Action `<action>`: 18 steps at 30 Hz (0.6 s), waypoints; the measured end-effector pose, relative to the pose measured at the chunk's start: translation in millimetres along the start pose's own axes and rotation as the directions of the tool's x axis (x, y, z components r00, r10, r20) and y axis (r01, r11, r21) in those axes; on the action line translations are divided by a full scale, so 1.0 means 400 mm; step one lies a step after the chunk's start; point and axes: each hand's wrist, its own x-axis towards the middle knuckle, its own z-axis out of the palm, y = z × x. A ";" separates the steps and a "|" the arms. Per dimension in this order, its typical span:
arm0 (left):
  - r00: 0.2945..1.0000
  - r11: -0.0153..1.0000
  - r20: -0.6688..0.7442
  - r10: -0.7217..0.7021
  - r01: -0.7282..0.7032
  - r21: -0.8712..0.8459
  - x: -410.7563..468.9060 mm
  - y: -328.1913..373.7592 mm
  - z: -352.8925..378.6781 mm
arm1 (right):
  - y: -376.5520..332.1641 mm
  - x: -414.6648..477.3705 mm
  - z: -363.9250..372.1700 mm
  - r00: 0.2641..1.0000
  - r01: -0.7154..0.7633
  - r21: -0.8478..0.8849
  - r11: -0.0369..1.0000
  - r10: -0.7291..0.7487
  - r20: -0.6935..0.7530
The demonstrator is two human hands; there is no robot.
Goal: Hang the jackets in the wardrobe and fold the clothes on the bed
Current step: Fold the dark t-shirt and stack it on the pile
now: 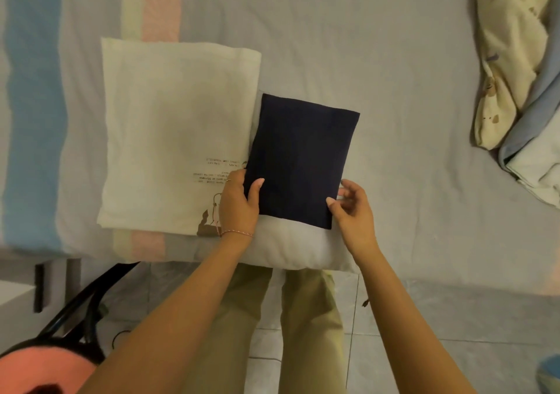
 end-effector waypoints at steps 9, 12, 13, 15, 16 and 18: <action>0.988 0.960 0.048 0.145 -0.152 0.235 0.032 -0.015 -0.011 | -0.086 0.013 0.017 0.957 -0.198 0.247 0.949 0.133 0.258; 0.962 0.951 0.250 0.107 -0.173 0.256 0.066 -0.022 -0.026 | -0.146 0.002 0.015 0.949 -0.204 0.290 0.935 0.116 0.295; 0.933 0.954 0.349 0.085 -0.177 0.241 0.075 -0.018 -0.038 | -0.166 -0.005 0.013 0.948 -0.219 0.316 0.923 0.123 0.295; 0.845 0.995 0.534 0.022 -0.072 0.073 0.080 0.005 -0.067 | -0.199 -0.021 0.007 0.937 -0.267 0.375 0.888 0.148 0.317; 0.794 0.998 0.607 -0.002 0.044 -0.055 0.072 0.023 -0.082 | -0.215 -0.031 0.002 0.926 -0.297 0.400 0.867 0.159 0.341; 0.716 0.916 0.698 -0.013 0.288 -0.278 0.051 0.054 -0.114 | -0.247 -0.050 -0.002 0.907 -0.343 0.465 0.816 0.159 0.389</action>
